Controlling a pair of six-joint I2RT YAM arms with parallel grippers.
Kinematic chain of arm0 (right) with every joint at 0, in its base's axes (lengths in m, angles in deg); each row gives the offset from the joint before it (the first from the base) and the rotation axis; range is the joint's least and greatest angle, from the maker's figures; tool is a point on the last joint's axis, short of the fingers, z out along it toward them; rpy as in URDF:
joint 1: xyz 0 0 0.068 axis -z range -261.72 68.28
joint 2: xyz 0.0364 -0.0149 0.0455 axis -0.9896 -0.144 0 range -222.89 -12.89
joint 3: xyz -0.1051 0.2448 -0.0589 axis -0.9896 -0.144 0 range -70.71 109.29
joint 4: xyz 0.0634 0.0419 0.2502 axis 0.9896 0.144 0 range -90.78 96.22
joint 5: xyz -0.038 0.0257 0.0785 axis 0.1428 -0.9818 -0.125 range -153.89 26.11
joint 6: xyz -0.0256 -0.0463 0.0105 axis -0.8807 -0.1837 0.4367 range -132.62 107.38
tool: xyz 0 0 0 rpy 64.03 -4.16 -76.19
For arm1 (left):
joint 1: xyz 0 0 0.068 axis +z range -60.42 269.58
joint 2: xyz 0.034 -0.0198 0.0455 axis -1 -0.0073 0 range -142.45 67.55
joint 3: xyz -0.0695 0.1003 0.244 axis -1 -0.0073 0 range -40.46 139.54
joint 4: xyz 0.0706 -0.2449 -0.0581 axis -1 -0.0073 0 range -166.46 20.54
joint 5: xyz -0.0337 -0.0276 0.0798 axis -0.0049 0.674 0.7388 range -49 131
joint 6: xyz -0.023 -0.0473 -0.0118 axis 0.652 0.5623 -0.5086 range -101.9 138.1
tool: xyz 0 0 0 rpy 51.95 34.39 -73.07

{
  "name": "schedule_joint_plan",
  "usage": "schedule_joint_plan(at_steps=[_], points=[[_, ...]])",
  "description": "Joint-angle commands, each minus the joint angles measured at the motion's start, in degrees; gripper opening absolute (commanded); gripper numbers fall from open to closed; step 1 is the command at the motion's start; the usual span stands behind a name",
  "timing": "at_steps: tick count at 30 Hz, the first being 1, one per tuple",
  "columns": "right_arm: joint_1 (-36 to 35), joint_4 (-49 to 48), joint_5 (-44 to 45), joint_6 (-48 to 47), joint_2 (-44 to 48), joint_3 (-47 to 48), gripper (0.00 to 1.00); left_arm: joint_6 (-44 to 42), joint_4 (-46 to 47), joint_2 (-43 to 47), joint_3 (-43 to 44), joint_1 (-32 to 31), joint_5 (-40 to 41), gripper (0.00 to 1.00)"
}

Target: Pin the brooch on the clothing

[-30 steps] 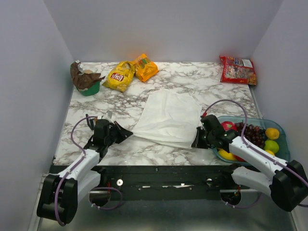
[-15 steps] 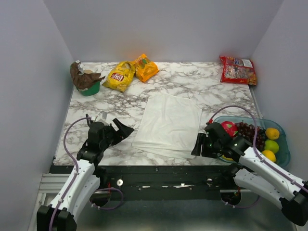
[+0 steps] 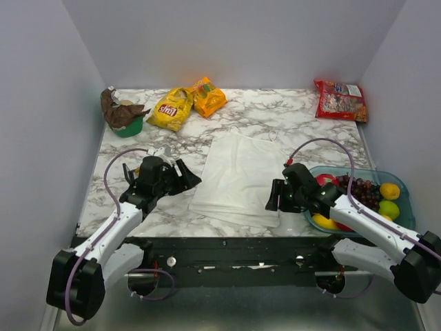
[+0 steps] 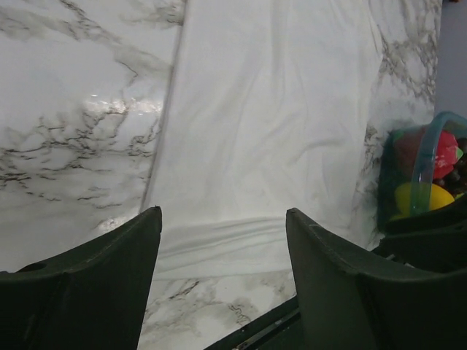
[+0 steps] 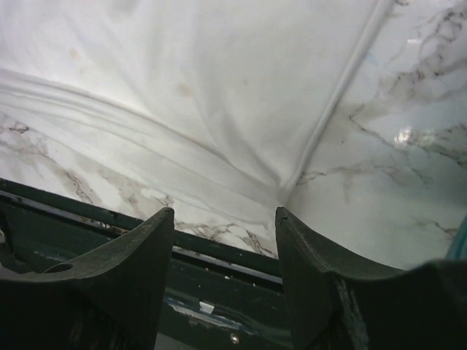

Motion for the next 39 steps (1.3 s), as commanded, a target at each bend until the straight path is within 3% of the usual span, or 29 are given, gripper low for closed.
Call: schedule_joint_plan(at_steps=[1,4,8,15,31,39], points=[[-0.26,-8.53,1.76,-2.31,-2.77,0.12,0.65,-1.21,7.33,-6.36,4.10,-6.82,-0.61,0.72],[-0.26,-11.61,1.50,-2.39,-4.17,-2.25,0.64,-0.25,12.42,-11.46,5.07,-10.00,-0.43,0.68],[-0.34,-15.21,-1.13,-1.43,-5.76,-5.77,0.52,1.16,20.40,-18.14,6.21,-15.27,-0.87,0.62],[-1.31,-18.82,-2.10,0.33,-6.29,-9.99,0.47,2.04,31.58,-31.05,8.94,-18.27,-4.20,0.54],[-5.17,-17.06,-3.69,3.93,-1.81,-14.65,0.38,2.04,36.16,-44.69,7.27,-18.27,-2.98,0.47],[-7.90,-14.87,-3.51,5.60,1.27,-14.74,0.35,0.46,31.33,-45.57,8.94,-18.27,0.36,0.45]])
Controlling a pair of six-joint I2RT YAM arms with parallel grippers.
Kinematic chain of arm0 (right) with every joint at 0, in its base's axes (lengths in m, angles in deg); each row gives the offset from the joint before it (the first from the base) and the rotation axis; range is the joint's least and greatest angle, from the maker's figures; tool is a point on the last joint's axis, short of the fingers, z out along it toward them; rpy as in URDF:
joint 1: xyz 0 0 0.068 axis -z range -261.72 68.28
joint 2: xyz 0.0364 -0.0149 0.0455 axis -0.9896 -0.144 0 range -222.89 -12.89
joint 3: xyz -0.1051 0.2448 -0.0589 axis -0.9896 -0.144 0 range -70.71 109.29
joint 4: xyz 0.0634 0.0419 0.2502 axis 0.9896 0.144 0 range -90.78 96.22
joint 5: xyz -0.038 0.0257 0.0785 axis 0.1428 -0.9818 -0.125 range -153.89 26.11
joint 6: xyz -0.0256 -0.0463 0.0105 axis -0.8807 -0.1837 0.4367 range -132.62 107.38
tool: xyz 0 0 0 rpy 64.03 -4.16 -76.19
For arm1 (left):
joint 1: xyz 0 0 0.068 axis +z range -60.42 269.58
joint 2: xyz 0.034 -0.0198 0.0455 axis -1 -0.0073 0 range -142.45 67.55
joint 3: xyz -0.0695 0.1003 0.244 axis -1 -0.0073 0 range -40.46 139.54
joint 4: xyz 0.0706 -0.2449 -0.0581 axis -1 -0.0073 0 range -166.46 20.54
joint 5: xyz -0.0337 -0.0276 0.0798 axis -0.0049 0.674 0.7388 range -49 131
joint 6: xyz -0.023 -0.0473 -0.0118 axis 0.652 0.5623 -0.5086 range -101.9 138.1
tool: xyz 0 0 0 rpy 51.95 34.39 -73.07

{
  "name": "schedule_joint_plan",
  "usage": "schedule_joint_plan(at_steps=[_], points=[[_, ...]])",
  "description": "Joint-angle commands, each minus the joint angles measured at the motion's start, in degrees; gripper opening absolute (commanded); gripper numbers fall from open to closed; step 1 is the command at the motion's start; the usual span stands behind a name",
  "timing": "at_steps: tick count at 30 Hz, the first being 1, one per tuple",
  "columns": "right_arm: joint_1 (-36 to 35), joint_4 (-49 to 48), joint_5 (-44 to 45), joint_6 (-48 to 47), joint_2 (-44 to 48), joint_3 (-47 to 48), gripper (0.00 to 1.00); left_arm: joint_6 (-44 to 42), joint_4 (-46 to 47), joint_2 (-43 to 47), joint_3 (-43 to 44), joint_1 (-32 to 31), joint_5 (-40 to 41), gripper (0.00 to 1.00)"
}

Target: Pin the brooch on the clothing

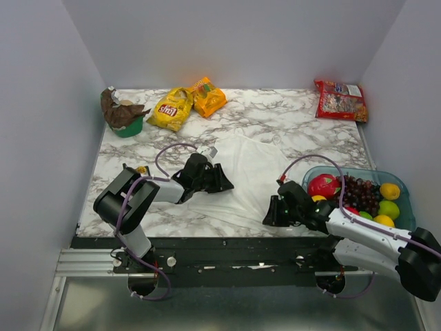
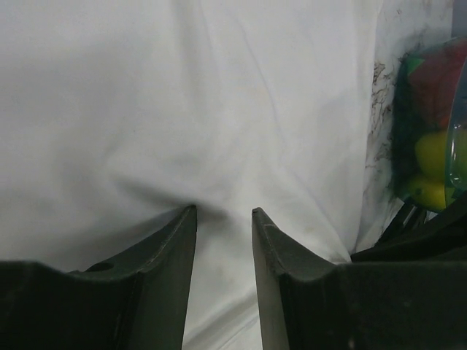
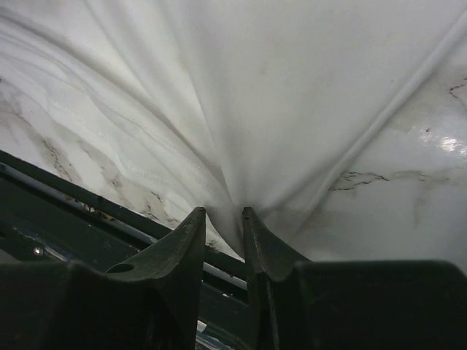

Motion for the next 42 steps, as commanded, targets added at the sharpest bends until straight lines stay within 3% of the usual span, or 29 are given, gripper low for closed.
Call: schedule_joint_plan(at_steps=[1,16,21,24,28,30,34,42], points=[[-1.95,2.48,-0.49,1.49,0.94,-0.38,0.35,-1.85,-3.97,-1.31,0.94,-0.24,3.49,0.45],[-10.13,10.84,2.67,3.96,2.96,4.10,0.37,-6.16,-10.83,2.64,3.49,-0.24,5.33,0.48],[-11.80,12.24,0.83,3.78,2.88,5.86,0.38,-10.82,-18.47,5.45,8.32,-0.24,7.52,0.49],[-12.68,13.73,0.65,4.31,2.88,6.82,0.39,-12.75,-21.28,7.65,10.60,-0.33,8.06,0.54],[-12.77,14.62,-0.14,3.52,4.10,8.76,0.53,-14.25,-24.36,12.12,12.28,-0.33,9.11,0.72],[-12.77,16.36,0.47,2.73,3.93,10.07,0.58,-14.34,-25.42,13.80,12.10,-0.50,9.73,0.76],[-12.86,18.66,3.28,1.59,2.70,14.99,0.66,-12.41,-24.37,19.06,9.12,-2.61,10.17,0.77],[-12.86,16.73,6.11,0.00,-3.79,19.57,0.68,-3.63,-13.75,21.45,-0.99,-11.13,10.87,0.71]])
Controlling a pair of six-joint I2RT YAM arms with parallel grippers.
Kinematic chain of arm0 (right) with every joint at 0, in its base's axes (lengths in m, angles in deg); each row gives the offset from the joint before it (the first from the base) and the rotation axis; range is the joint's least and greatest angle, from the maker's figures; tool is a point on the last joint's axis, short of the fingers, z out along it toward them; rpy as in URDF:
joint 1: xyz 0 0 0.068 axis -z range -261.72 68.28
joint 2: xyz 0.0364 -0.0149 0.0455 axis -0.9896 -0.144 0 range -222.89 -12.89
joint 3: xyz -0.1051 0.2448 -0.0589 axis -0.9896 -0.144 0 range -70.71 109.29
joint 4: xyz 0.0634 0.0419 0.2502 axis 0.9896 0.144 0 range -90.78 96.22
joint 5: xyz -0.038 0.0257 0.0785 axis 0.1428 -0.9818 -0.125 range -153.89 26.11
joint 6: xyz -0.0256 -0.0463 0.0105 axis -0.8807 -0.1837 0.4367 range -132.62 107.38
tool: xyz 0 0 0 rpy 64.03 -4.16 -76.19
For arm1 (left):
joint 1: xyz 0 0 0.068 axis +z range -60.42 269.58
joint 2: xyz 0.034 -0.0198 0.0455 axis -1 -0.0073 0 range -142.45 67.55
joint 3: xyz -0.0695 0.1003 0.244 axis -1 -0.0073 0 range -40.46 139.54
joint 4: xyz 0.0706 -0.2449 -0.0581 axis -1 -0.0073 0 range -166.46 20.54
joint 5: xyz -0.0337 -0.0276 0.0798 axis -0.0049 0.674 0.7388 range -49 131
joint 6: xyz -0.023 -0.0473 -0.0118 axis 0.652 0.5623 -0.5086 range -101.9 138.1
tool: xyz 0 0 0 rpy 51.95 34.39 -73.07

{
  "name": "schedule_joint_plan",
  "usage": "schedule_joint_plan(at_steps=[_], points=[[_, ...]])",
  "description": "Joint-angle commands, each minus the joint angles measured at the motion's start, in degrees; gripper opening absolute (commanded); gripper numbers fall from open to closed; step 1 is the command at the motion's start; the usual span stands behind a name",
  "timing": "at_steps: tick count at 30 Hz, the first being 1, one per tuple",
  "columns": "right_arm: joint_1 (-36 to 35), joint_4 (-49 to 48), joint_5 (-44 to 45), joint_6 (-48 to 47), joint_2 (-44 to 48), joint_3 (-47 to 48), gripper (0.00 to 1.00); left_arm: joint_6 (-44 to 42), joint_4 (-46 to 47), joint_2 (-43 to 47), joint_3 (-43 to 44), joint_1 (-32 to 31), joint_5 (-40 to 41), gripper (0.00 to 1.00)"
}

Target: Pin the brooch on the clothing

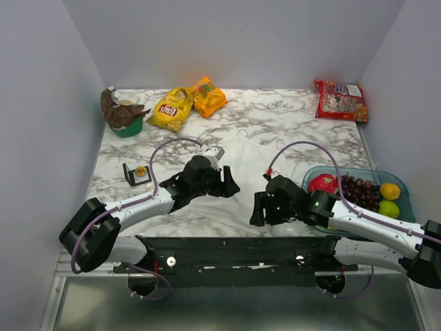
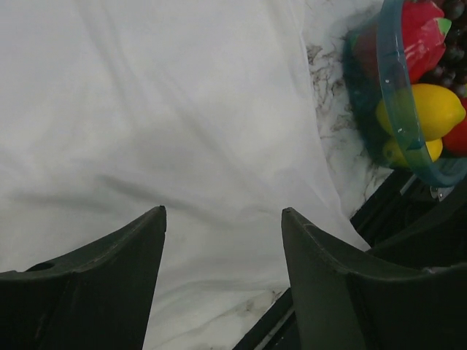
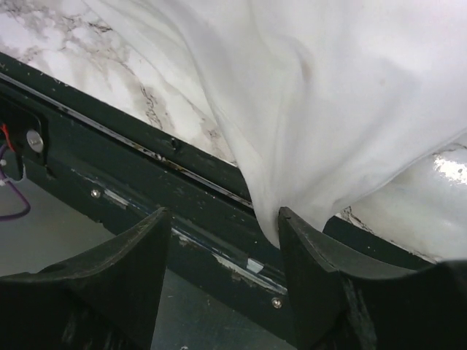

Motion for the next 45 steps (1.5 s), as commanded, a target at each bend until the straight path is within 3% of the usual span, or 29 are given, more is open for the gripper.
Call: schedule_joint_plan(at_steps=[1,10,16,20,28,39,42,45], points=[[-0.25,0.12,1.49,-1.86,-4.04,1.61,0.68,5.67,6.79,-0.16,-5.12,-3.94,2.84,0.71],[-0.25,-3.75,-2.74,4.29,0.95,-10.42,0.64,8.84,15.06,-3.68,-11.54,-5.53,3.03,0.65],[-0.08,-2.88,4.46,4.04,3.17,-7.11,0.69,7.52,15.41,-2.37,-15.14,-5.62,6.28,0.61],[4.13,-1.73,8.95,-0.70,-4.12,-0.08,0.73,8.31,15.76,-0.35,-19.09,-5.62,7.86,0.60],[21.09,-8.14,3.95,-12.49,-20.29,9.06,0.76,10.33,14.44,5.01,-25.43,-5.62,10.41,0.58],[27.43,-9.38,4.65,-16.62,-37.95,18.65,0.79,11.57,8.74,14.07,-27.63,-5.62,10.59,0.60],[27.96,-9.38,4.56,-16.71,-40.86,20.32,0.80,11.31,5.50,16.79,-26.67,-5.62,10.50,0.66],[28.14,-9.29,4.47,-16.71,-43.94,21.47,0.80,10.69,0.32,20.56,-24.30,-5.62,12.60,0.81]])
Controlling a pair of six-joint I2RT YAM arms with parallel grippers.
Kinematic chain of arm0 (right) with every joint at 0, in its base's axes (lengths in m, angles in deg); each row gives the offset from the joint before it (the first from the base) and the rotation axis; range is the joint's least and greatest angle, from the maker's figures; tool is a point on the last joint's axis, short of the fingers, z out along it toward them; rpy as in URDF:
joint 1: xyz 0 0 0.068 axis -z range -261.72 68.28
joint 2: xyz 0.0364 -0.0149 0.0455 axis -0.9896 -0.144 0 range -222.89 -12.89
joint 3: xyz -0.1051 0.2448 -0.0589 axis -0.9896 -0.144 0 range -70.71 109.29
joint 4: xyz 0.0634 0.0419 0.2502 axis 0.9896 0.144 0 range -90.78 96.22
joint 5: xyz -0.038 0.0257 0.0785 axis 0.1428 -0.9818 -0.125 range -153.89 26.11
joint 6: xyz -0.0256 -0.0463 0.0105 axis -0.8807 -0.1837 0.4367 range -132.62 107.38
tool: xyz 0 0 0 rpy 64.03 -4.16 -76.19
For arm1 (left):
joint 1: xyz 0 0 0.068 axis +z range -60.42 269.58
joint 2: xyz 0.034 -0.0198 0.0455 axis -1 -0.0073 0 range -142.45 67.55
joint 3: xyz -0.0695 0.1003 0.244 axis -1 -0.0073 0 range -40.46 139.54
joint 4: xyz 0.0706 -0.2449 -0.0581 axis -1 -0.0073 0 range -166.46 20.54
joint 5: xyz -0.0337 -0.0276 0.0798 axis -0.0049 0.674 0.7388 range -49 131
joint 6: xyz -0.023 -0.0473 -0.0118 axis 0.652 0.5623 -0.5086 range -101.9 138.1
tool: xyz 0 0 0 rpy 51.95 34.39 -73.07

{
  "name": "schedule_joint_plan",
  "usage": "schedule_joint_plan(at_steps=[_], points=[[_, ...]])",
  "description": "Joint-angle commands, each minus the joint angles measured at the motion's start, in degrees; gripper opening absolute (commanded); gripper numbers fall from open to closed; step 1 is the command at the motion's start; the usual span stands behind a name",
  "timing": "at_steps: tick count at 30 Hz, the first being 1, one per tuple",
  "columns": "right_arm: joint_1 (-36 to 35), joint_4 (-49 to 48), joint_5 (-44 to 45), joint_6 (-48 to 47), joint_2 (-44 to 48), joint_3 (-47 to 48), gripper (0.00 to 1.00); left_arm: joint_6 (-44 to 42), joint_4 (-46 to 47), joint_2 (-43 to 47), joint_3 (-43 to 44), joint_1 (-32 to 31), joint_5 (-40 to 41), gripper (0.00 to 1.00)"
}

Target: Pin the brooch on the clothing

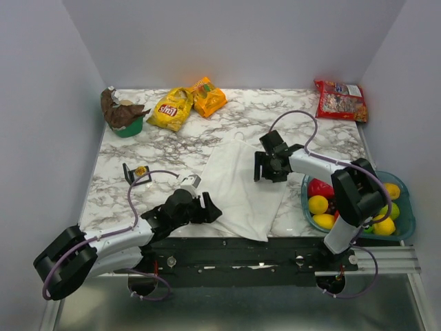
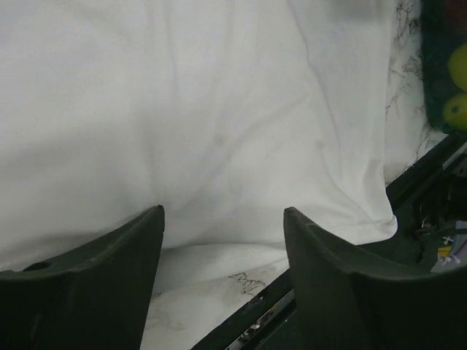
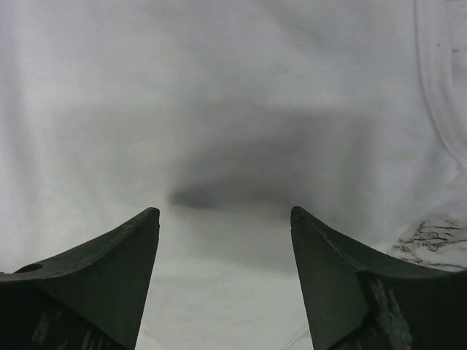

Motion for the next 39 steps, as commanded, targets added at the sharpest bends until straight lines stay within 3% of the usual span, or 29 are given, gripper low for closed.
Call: schedule_joint_plan(at_steps=[1,4,7,15,25,33,39], points=[[0.60,-0.09,0.73,-1.17,-4.66,2.91,0.80,-1.22,-8.97,6.16,3.42,-0.29,4.21,0.88],[1.04,0.88,1.26,-1.43,-6.87,4.93,0.80,-3.50,-14.07,9.68,7.02,0.15,4.74,0.99],[1.30,2.02,1.44,-1.96,-9.68,6.60,0.81,-5.70,-19.69,11.45,11.59,2.78,3.87,0.99],[3.32,4.92,1.35,-4.50,-15.65,13.80,0.82,-17.28,-33.39,11.63,24.50,21.67,-11.68,0.99],[4.38,10.02,1.71,-10.57,-20.06,24.62,0.85,-30.48,-45.19,4.52,35.68,36.53,-15.29,0.99],[4.47,9.85,-2.60,-14.79,-9.19,27.88,0.86,-38.14,-51.70,-1.02,42.89,36.36,3.05,0.96],[4.38,6.51,-7.61,-14.36,3.03,26.39,0.86,-40.25,-50.90,-6.73,42.98,35.92,10.44,0.97]])
